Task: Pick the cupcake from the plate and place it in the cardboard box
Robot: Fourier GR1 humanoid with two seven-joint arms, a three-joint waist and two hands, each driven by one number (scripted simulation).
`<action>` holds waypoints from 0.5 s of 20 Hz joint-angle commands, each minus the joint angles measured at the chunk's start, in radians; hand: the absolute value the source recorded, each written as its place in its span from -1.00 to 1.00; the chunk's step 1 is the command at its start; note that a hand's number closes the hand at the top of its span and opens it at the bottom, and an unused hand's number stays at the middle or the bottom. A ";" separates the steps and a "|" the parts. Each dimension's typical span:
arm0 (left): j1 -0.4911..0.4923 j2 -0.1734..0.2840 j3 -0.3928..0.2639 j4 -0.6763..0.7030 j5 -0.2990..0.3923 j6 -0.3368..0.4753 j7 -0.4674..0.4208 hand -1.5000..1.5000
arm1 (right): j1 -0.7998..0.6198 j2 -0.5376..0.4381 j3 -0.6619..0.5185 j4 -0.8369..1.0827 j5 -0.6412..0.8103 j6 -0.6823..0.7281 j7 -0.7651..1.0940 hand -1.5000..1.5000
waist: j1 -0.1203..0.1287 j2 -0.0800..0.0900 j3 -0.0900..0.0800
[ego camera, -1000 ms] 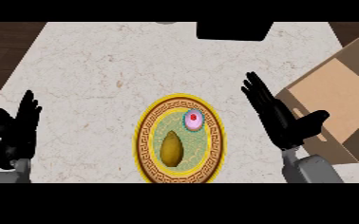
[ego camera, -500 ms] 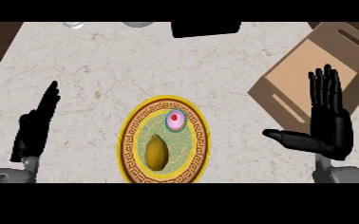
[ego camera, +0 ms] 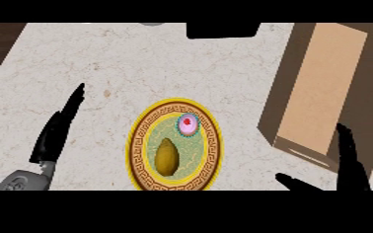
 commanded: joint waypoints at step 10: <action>-0.073 -0.020 0.021 0.092 -0.021 -0.064 -0.037 0.00 | 0.423 0.023 0.289 -0.441 0.682 -0.206 0.506 -1.00 | 0.041 0.016 0.010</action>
